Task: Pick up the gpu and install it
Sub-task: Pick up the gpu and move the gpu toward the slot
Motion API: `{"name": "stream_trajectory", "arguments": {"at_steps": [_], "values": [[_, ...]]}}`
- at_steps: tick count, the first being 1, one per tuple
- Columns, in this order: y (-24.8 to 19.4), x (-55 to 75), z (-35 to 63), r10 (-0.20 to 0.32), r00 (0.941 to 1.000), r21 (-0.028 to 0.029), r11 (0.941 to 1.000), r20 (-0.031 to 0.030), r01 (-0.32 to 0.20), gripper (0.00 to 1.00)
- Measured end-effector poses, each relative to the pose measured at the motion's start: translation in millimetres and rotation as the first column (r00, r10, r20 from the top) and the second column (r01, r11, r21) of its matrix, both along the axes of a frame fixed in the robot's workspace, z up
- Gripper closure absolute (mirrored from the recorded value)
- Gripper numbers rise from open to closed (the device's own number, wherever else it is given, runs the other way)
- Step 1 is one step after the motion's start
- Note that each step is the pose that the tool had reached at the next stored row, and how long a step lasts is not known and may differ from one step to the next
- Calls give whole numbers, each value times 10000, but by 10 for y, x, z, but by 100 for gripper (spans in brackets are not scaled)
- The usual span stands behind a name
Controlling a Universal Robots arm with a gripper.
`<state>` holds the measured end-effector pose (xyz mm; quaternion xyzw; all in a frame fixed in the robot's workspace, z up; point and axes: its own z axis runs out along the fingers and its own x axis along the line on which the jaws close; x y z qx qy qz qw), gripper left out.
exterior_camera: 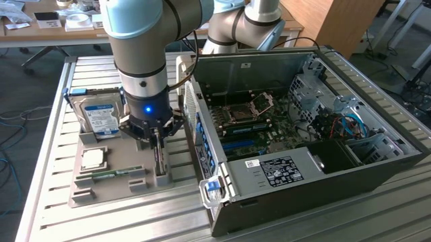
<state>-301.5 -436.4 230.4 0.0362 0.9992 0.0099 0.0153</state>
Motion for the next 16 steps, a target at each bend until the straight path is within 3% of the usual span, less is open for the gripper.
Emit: {"name": "stream_trajectory", "arguments": {"at_steps": [5,16], "values": [[1,0,0,373,9993,1,9993,1,-373,73],[0,0,1,480,9988,2,9988,1,-480,73]]}}
